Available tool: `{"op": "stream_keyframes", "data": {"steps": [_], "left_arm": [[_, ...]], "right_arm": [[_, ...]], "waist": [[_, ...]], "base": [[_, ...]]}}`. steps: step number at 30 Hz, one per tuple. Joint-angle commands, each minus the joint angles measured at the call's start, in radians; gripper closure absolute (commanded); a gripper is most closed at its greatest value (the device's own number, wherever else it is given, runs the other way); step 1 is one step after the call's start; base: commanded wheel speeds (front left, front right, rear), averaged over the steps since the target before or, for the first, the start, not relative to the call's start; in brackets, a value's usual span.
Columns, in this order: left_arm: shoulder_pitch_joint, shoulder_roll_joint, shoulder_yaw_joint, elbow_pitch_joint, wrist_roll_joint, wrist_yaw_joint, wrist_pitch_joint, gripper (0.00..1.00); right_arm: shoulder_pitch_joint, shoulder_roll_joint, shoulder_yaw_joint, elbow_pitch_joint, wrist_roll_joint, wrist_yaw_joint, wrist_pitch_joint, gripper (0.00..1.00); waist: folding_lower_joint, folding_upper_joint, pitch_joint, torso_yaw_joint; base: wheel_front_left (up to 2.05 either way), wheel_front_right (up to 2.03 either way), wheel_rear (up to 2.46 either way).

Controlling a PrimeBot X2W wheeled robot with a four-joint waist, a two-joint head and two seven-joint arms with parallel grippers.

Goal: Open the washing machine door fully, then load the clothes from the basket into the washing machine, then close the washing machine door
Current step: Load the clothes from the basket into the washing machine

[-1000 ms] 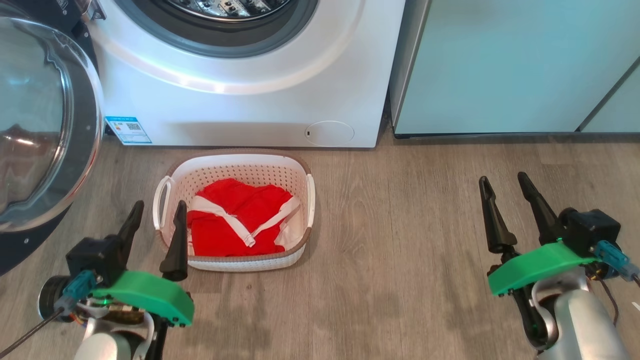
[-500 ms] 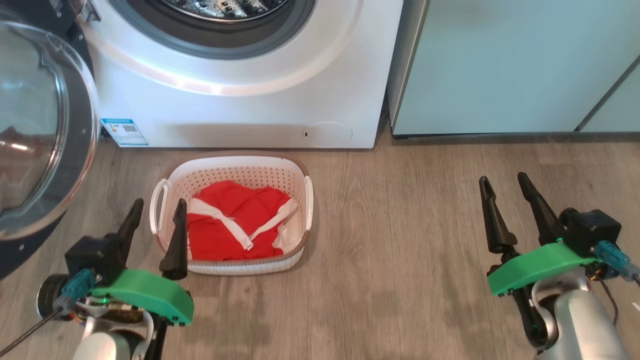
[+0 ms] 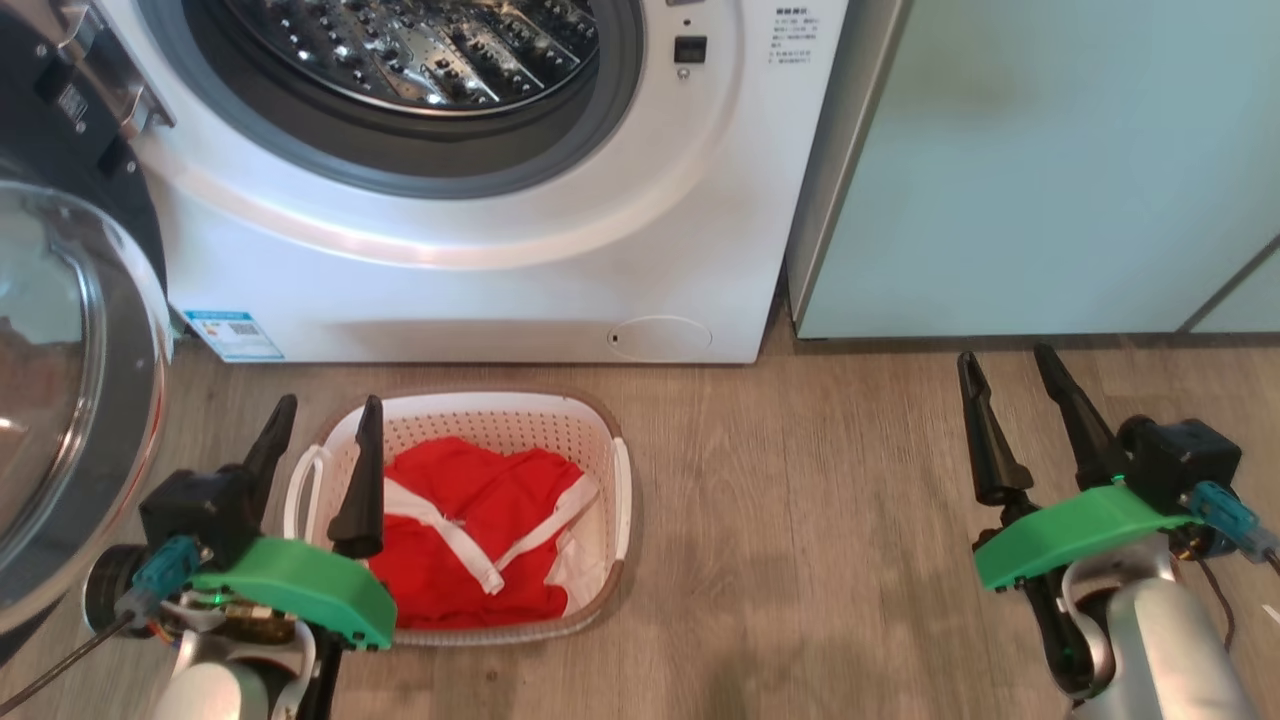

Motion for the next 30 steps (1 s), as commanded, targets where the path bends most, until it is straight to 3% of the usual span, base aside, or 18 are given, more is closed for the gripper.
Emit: {"op": "stream_keyframes", "data": {"steps": [1,30], "left_arm": [[-0.046,0.019,0.031,-0.041,0.003,0.007,-0.007,0.00],[-0.063,0.031,0.001,-0.020,0.014,0.027,-0.028,0.00]], "right_arm": [[-0.039,0.003,0.023,-0.029,0.006,0.000,-0.005,0.00],[-0.040,0.003,0.028,-0.050,-0.001,0.000,0.011,0.00]], "waist": [[0.0000,-0.0001,0.000,0.000],[0.0000,-0.0001,0.005,0.005]], "base": [[0.93,-0.93,0.00],[0.07,-0.07,0.00]]}}
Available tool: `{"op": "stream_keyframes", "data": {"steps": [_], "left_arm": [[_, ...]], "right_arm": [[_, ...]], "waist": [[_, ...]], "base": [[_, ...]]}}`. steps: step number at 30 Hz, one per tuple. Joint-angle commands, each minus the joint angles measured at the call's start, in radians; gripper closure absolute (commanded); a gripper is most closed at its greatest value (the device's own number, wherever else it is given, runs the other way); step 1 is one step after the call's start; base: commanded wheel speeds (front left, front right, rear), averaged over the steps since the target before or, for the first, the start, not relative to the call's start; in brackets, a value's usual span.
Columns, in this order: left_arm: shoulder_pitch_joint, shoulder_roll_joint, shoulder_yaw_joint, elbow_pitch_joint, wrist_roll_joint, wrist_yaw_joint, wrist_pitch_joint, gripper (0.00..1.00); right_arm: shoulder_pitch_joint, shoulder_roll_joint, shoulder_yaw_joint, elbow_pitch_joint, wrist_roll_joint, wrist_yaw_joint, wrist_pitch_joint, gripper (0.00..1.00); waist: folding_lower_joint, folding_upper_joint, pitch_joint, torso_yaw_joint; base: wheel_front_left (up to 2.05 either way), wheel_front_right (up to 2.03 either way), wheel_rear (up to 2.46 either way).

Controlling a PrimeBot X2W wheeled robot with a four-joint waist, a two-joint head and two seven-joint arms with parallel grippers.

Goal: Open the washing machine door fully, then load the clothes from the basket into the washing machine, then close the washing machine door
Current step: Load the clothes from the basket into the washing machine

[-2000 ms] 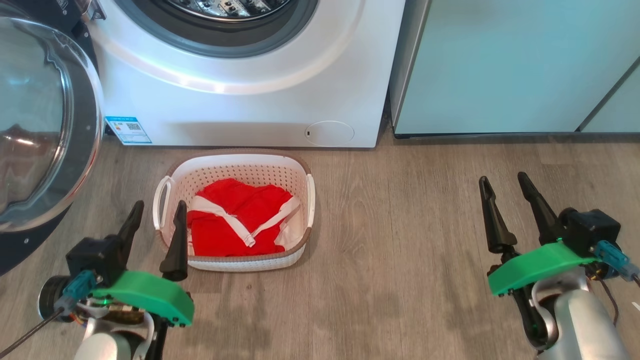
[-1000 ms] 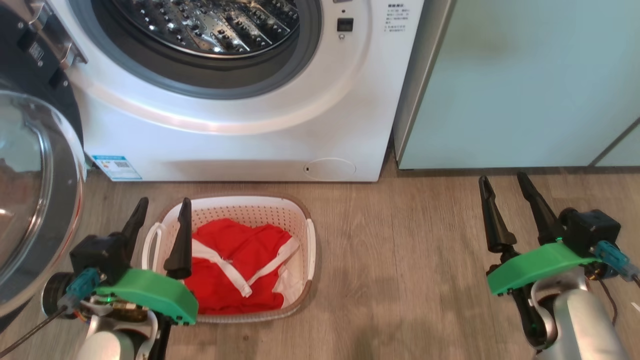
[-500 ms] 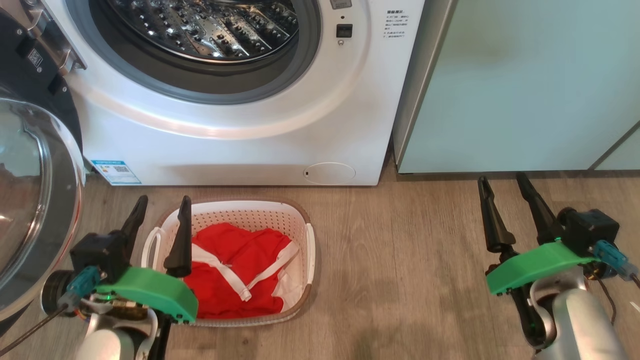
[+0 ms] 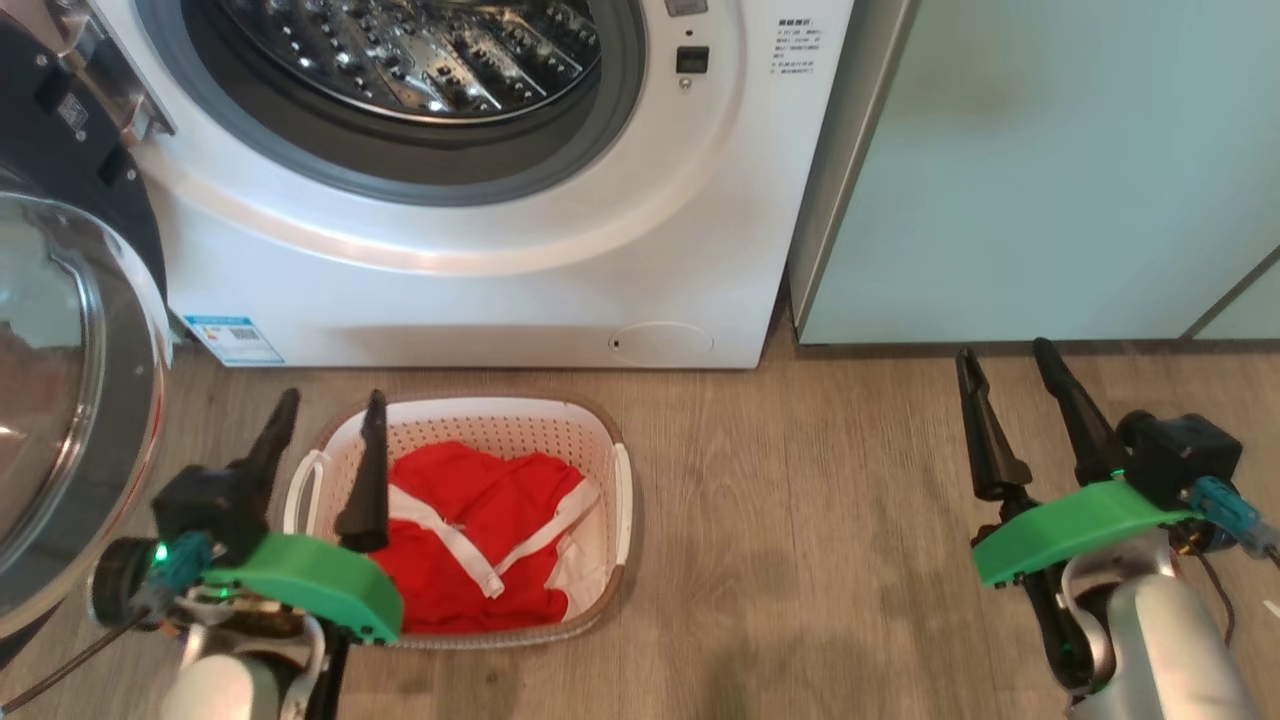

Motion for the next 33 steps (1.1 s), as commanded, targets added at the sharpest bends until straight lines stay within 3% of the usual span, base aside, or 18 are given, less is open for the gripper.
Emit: {"op": "stream_keyframes", "data": {"steps": [1,6,19,33], "left_arm": [[-0.062,0.015,0.017,-0.015,0.010,-0.002,-0.009,0.00],[-0.138,0.002,-0.013,0.100,-0.005,-0.026,-0.010,0.00],[-0.409,-0.014,-0.053,0.608,-0.108,-0.120,0.080,0.00],[-0.687,0.040,-0.046,1.013,-0.182,-0.151,0.131,0.00]], "right_arm": [[-0.039,0.002,0.025,-0.048,-0.001,0.000,0.003,0.00],[-0.064,0.002,0.023,-0.086,-0.008,0.000,0.016,0.00],[-0.184,0.002,0.070,-0.138,-0.005,0.000,0.017,0.00],[-0.341,0.002,0.124,-0.152,0.024,0.000,-0.041,0.00]], "waist": [[0.0000,0.0000,0.019,0.001],[0.0000,0.0000,0.091,0.005],[0.0000,0.0000,0.337,-0.040],[0.0000,0.0000,0.591,-0.116]], "base": [[0.00,0.00,0.00],[0.00,0.00,0.00],[0.00,0.00,0.00],[0.00,0.00,0.00]]}}
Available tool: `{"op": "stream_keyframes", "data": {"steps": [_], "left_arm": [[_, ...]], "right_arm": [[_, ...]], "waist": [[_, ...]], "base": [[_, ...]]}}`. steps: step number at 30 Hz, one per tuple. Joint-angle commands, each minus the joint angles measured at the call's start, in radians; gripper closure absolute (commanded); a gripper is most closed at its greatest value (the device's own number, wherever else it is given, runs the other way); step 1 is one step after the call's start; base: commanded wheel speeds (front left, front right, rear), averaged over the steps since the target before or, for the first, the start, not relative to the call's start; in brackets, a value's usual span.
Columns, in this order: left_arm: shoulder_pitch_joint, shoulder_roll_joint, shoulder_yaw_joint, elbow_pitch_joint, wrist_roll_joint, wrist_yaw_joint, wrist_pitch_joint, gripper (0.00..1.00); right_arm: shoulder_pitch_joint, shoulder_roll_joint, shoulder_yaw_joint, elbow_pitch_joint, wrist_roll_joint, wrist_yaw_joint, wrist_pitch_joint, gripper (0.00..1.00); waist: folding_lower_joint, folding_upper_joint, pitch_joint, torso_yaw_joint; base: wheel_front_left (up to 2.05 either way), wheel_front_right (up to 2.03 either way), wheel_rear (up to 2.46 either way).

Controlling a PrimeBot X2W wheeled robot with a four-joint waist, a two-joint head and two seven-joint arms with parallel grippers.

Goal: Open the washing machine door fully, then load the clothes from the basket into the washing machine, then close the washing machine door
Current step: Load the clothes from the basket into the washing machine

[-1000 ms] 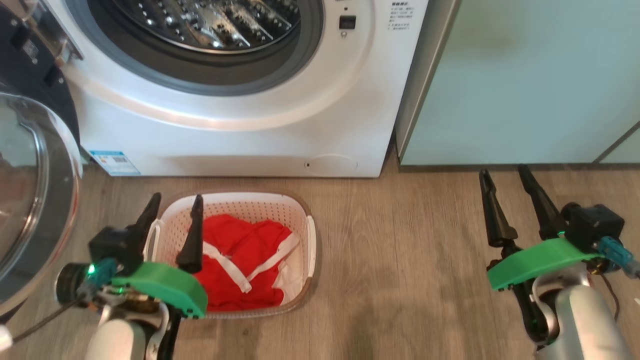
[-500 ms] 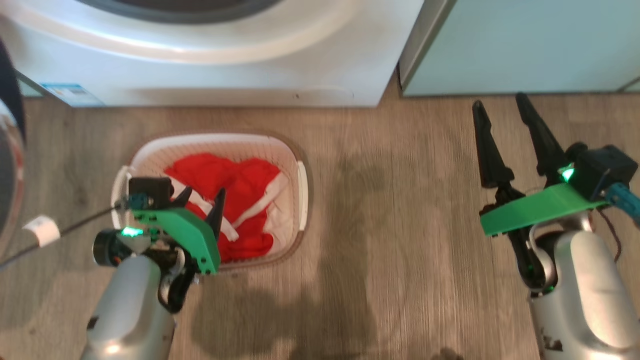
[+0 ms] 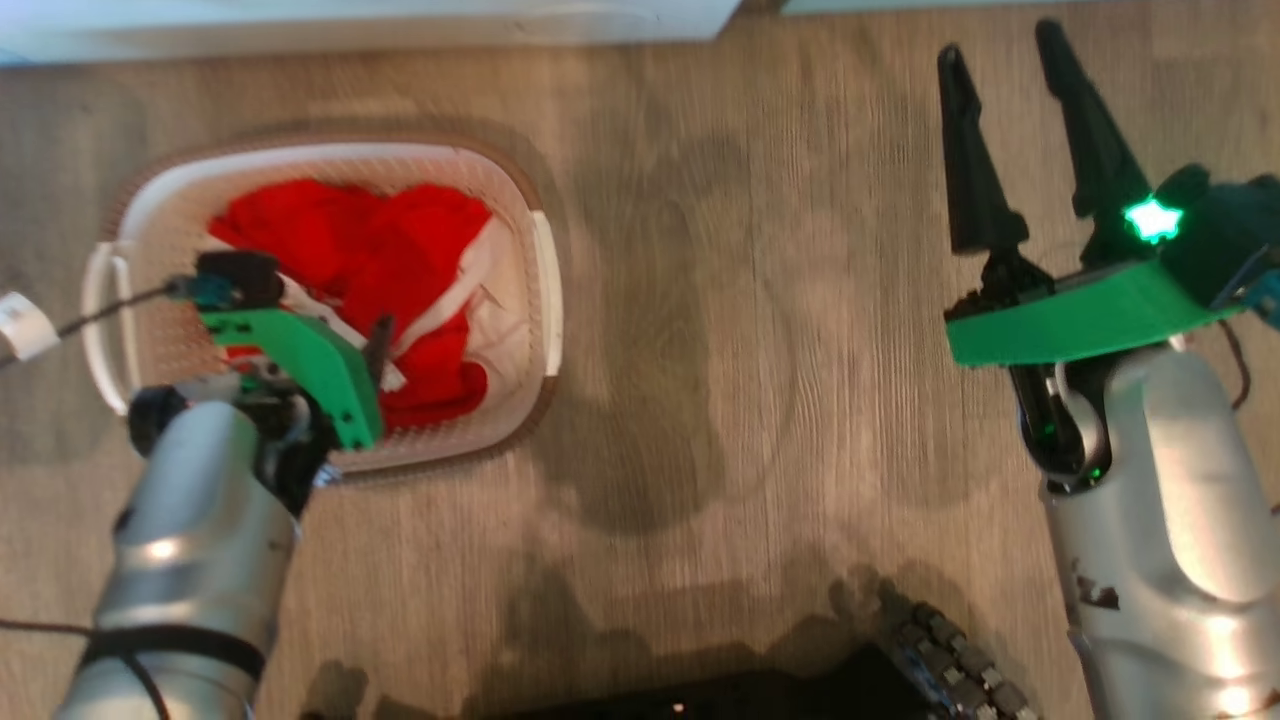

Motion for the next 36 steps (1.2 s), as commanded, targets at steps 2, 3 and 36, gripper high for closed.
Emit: {"op": "stream_keyframes", "data": {"steps": [2,3,36], "left_arm": [[-0.050,0.062,0.039,0.041,-0.014,-0.002,0.018,0.00],[-0.065,0.070,0.040,0.057,-0.017,-0.003,0.024,0.00],[-0.256,0.203,0.069,0.308,-0.076,0.043,0.128,1.00]], "right_arm": [[-0.026,0.003,0.034,-0.040,0.012,0.000,-0.018,0.00],[-0.033,0.003,0.038,-0.040,0.014,0.000,-0.021,0.00],[-0.111,0.003,0.099,0.054,0.094,0.000,-0.079,0.00]], "waist": [[-0.0002,0.0000,0.096,-0.040],[-0.0002,0.0000,0.109,-0.044],[-0.0002,0.0000,0.301,-0.098]], "base": [[0.00,0.00,0.00],[0.00,0.00,0.00],[0.00,0.00,0.00]]}}
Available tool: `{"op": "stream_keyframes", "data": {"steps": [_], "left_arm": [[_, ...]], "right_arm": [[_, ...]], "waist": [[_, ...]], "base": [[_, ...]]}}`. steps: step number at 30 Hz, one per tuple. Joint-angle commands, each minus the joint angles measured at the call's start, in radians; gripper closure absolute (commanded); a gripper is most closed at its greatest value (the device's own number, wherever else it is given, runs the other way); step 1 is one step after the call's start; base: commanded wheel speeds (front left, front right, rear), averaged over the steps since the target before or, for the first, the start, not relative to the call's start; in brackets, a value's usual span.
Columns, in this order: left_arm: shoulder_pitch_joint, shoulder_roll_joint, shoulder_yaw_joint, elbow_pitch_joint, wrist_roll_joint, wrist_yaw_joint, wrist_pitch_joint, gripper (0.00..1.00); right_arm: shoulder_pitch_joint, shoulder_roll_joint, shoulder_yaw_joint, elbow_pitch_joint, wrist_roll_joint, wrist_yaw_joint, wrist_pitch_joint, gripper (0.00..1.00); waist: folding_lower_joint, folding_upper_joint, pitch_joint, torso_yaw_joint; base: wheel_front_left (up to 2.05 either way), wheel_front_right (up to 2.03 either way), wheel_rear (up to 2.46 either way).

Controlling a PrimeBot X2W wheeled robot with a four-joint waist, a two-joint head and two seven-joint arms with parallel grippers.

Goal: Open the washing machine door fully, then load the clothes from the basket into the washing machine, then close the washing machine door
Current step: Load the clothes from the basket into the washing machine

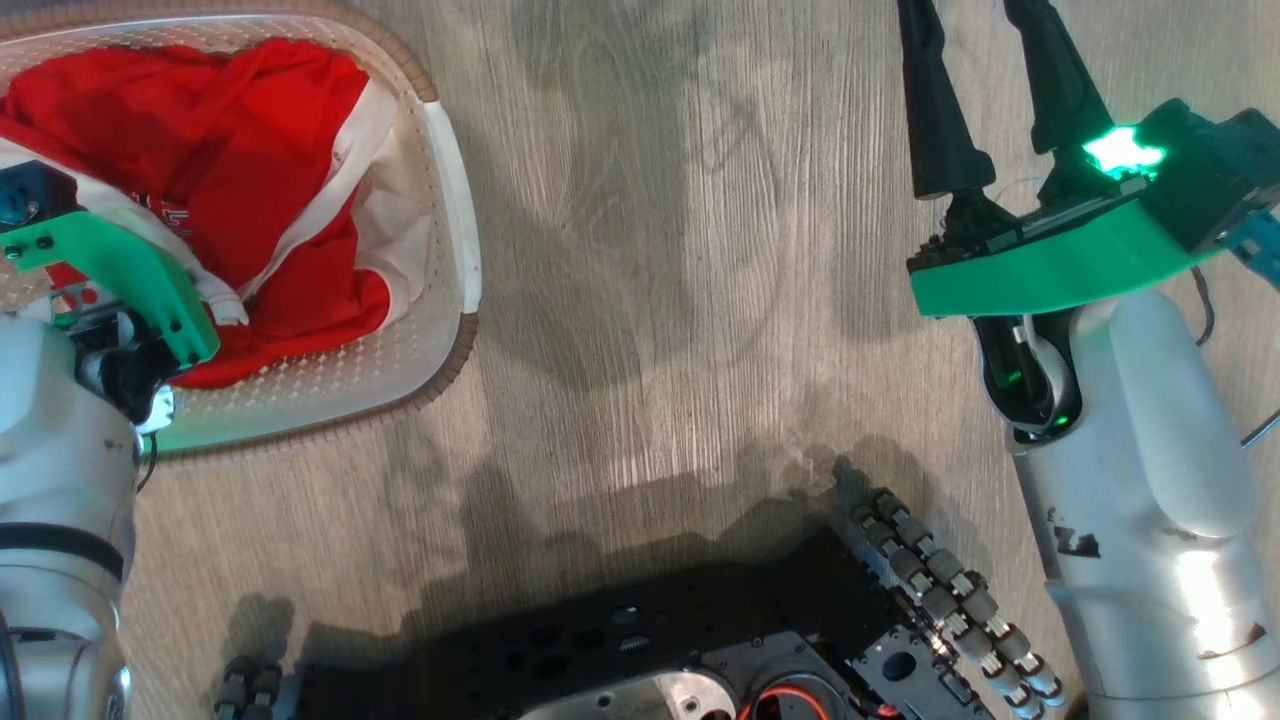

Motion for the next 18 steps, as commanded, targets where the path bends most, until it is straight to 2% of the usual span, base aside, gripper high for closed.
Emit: {"op": "stream_keyframes", "data": {"steps": [1,8,18], "left_arm": [[0.021,0.049,0.014,-0.002,-0.004,0.007,-0.009,1.00],[0.013,0.043,-0.001,-0.003,0.002,0.008,-0.070,1.00],[0.054,0.014,-0.033,-0.059,0.025,0.003,-0.276,1.00]], "right_arm": [[0.021,0.005,0.013,-0.021,0.004,0.000,-0.008,0.00],[0.030,0.005,-0.001,-0.009,0.010,0.000,-0.009,0.00],[0.087,0.005,-0.035,0.002,-0.006,0.000,-0.009,0.00]], "waist": [[0.0000,0.0000,-0.004,0.001],[0.0000,0.0000,-0.044,0.017],[0.0000,0.0000,-0.189,0.063]], "base": [[0.00,0.00,0.00],[0.00,0.00,0.00],[0.00,0.00,0.00]]}}
